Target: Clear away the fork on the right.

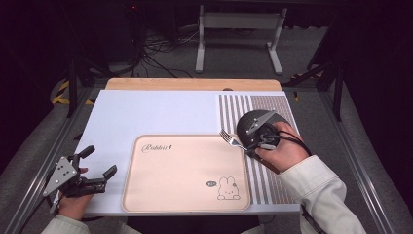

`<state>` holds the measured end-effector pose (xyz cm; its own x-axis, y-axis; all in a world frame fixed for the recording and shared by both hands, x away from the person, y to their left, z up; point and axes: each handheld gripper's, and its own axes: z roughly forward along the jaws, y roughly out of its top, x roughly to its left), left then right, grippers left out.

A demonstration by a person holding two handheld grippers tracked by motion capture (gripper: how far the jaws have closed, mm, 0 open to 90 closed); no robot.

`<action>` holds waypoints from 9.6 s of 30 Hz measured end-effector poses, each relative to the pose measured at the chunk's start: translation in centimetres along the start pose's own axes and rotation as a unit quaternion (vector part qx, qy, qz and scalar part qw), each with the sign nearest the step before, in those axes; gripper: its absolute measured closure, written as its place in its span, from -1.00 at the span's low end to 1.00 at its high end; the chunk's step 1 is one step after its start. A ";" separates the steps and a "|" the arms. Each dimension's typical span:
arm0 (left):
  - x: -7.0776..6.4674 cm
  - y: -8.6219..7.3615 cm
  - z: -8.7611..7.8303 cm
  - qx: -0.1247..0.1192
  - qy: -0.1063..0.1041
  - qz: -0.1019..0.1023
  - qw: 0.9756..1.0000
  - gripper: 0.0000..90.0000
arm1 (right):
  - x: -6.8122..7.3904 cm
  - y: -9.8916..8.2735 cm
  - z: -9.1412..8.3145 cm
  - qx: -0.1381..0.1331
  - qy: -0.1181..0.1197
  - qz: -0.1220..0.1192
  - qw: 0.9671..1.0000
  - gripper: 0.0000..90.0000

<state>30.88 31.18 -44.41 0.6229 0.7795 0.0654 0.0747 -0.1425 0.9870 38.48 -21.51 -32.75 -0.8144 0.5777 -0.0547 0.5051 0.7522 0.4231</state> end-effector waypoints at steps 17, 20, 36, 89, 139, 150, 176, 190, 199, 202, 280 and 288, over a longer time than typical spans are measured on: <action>0.0 0.0 0.0 0.002 -0.001 -0.001 1.000 -0.97 | 1.3 1.4 1.4 0.006 -0.038 0.136 0.990 0.76; 0.1 0.0 0.0 0.003 -0.002 -0.001 1.000 -0.97 | 1.4 1.5 1.7 0.008 -0.041 0.148 0.988 0.76; 0.1 0.0 0.0 0.002 -0.003 -0.003 1.000 -0.97 | 2.2 2.1 3.8 0.027 -0.034 0.211 0.977 0.76; 0.1 0.0 0.0 0.002 0.000 0.000 1.000 -0.97 | 3.9 1.7 9.9 0.066 0.018 0.234 0.970 0.75; 0.1 0.0 0.0 0.002 -0.002 -0.001 1.000 -0.97 | 3.6 5.2 9.0 -0.069 0.048 -0.052 0.995 -0.62; 0.1 -0.1 0.1 0.003 -0.001 -0.002 1.000 -0.97 | 3.3 5.8 9.7 -0.038 0.091 -0.123 0.987 0.62; 0.1 -0.1 0.1 0.002 -0.001 -0.002 1.000 -0.97 | 2.6 5.9 12.8 0.005 0.099 -0.126 0.987 1.00; 0.1 -0.1 0.1 0.003 -0.001 0.000 1.000 -0.97 | 1.9 5.7 13.3 0.012 0.081 -0.113 0.990 1.00; 0.1 -0.1 0.1 0.003 -0.002 0.000 1.000 -0.97 | 1.0 5.3 13.1 0.017 0.055 -0.090 0.994 1.00; 0.1 -0.1 0.1 0.002 -0.003 0.000 1.000 -0.97 | 0.6 5.1 13.0 0.018 0.049 -0.083 0.995 1.00; 0.0 -0.1 0.2 0.007 -0.002 0.000 1.000 -0.96 | -2.3 -2.1 3.3 -0.234 -0.032 -0.008 0.972 -0.59; -0.1 -0.1 0.3 0.007 -0.003 0.001 1.000 -0.96 | -2.9 -5.3 2.2 -0.294 -0.049 0.010 0.955 -0.70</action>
<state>31.04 30.94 -44.51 0.6279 0.7755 0.0660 0.0849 -0.1525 0.9846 38.77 -26.52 -36.84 -0.7606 0.6392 -0.1134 0.2499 0.4495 0.8576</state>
